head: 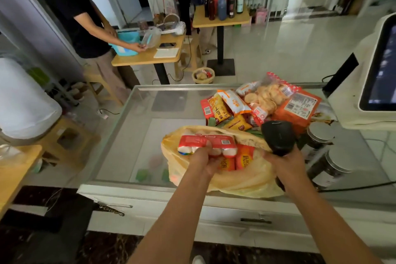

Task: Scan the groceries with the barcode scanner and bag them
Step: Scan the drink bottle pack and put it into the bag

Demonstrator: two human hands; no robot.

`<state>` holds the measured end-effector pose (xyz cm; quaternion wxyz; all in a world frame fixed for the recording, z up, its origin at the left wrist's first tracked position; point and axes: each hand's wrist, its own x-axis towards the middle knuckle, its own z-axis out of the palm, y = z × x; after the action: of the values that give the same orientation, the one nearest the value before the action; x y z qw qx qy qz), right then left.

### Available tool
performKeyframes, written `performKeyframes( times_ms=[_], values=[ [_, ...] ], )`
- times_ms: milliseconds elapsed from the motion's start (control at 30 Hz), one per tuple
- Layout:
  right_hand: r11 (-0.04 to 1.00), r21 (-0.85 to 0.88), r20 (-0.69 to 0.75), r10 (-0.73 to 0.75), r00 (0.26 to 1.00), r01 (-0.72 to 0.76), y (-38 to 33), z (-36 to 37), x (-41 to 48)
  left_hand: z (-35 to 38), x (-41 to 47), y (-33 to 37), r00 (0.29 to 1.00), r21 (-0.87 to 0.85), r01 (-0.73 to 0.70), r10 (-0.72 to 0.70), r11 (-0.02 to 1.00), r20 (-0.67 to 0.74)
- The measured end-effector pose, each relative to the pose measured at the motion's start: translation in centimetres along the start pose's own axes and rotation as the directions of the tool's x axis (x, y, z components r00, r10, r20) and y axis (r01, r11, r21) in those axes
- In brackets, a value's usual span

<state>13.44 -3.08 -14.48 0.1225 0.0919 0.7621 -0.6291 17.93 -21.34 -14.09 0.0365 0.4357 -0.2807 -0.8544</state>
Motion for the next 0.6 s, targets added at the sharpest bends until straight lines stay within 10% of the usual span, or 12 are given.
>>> performKeyframes(
  times_ms=[233, 300, 367, 533, 600],
  values=[
    [0.997, -0.061, 0.001, 0.037, 0.999, -0.036, 0.5, -0.3, 0.1, -3.2, -1.9, 4.2, 0.995, 0.535, -0.091, 0.1, 0.84, 0.011],
    [0.995, -0.079, -0.009, 0.054, 0.999, -0.054, 0.5, -0.3, 0.0, -3.6, -1.7, 6.8, 0.869, 0.754, -0.382, 0.486, 0.535, 0.096],
    [0.994, -0.087, -0.02, 0.066, 0.998, -0.068, 0.4, -0.2, 0.0, -3.6, 0.6, 10.1, 0.676, 0.921, -0.375, 0.71, 0.105, 0.195],
    [0.989, -0.123, -0.012, 0.078, 0.997, -0.078, 0.4, -0.1, -0.4, -5.6, 6.6, 12.3, 0.884, 0.976, 0.022, 0.459, -0.217, 0.082],
    [0.99, -0.115, -0.011, 0.083, 0.996, -0.084, 0.4, -0.1, -0.6, -6.1, 6.5, 11.9, 0.821, 0.978, -0.062, 0.547, -0.198, 0.162]
  ],
)
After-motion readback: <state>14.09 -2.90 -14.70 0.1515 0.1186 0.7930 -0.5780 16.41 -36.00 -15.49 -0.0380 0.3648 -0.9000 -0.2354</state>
